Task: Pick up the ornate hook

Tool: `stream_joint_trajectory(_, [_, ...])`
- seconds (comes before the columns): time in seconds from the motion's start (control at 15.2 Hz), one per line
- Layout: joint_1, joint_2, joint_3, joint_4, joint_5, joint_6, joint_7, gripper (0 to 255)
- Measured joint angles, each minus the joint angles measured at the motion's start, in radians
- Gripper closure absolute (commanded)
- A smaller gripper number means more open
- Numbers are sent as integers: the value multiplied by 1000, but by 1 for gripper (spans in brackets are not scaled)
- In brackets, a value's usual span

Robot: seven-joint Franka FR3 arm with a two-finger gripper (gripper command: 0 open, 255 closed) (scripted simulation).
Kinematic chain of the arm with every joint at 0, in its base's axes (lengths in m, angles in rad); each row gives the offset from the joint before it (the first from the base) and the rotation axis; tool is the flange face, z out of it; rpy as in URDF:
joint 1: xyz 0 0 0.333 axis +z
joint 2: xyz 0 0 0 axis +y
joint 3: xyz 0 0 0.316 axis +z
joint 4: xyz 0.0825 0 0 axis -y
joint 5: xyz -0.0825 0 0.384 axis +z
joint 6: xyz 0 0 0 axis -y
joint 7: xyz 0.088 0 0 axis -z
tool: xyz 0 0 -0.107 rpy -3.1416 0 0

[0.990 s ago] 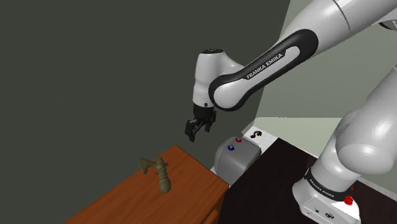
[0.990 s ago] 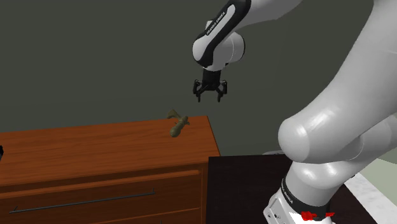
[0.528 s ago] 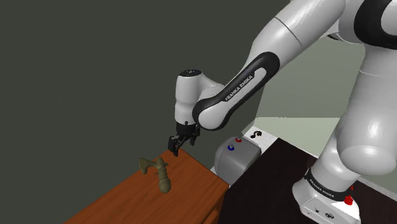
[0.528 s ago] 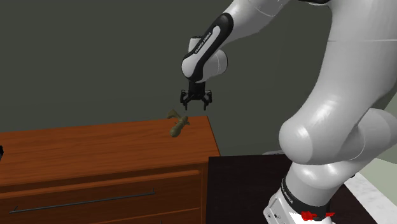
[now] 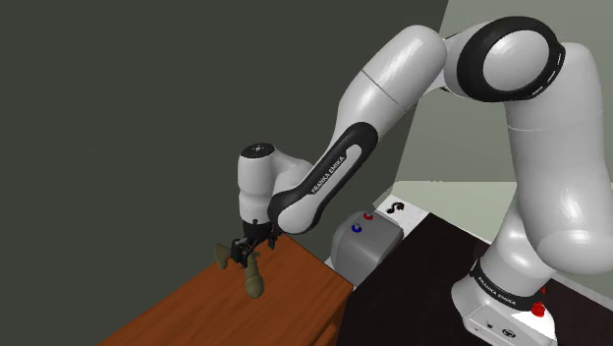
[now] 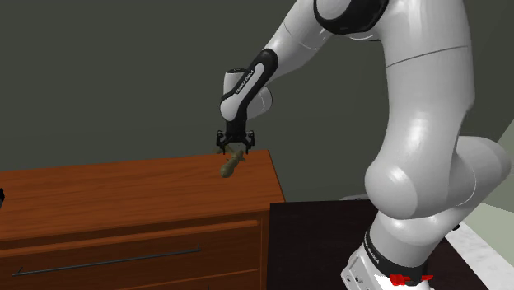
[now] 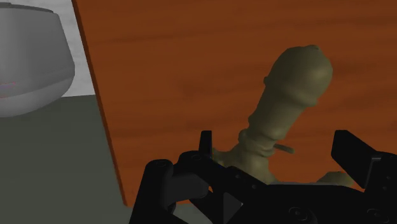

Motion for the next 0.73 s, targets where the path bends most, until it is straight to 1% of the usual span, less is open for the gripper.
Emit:
stream_joint_trajectory(0.13, [31,61,-16,54,-19,6,25,0])
stream_joint_trajectory(0.26, [51,103,-27,93,-31,8,38,0])
stream_joint_trajectory(0.66, [72,169,-53,111,-55,56,54,0])
stream_joint_trajectory(0.73, [74,175,-55,114,-56,60,55,255])
